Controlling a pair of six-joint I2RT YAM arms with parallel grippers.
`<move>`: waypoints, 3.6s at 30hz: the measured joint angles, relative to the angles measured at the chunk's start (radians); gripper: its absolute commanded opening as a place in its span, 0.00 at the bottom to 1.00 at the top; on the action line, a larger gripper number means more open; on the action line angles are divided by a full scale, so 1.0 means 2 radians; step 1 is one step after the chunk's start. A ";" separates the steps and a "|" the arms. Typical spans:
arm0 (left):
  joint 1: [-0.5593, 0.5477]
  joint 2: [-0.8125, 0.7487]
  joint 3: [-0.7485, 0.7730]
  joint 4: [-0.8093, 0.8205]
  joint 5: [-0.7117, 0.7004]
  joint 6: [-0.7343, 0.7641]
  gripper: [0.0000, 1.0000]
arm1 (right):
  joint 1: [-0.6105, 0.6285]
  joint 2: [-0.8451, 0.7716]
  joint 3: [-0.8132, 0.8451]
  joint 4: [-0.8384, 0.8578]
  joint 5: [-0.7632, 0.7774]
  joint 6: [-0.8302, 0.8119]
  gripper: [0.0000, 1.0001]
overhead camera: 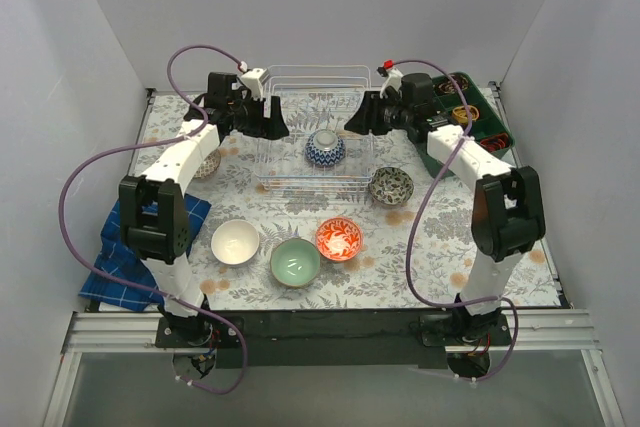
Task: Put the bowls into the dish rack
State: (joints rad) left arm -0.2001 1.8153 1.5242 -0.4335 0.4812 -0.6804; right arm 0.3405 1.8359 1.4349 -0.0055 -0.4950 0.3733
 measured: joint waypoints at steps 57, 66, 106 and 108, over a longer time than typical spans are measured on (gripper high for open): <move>0.063 -0.309 -0.219 -0.042 -0.082 0.020 0.94 | 0.299 -0.199 -0.264 -0.288 0.070 -0.734 0.48; 0.063 -0.310 -0.221 -0.039 -0.072 0.010 0.94 | 0.303 -0.234 -0.253 -0.287 0.083 -0.710 0.48; 0.076 -0.331 -0.235 -0.030 -0.054 -0.008 0.94 | 0.324 -0.226 -0.308 -0.231 0.102 -0.686 0.29; 0.077 -0.331 -0.235 -0.030 -0.051 -0.009 0.94 | 0.325 -0.225 -0.310 -0.227 0.104 -0.685 0.25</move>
State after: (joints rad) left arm -0.0463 1.1526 1.0534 -0.4927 0.3786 -0.6979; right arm 0.9897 1.3865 0.8158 -0.4599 -0.2878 -0.9974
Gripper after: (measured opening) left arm 0.938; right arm 0.295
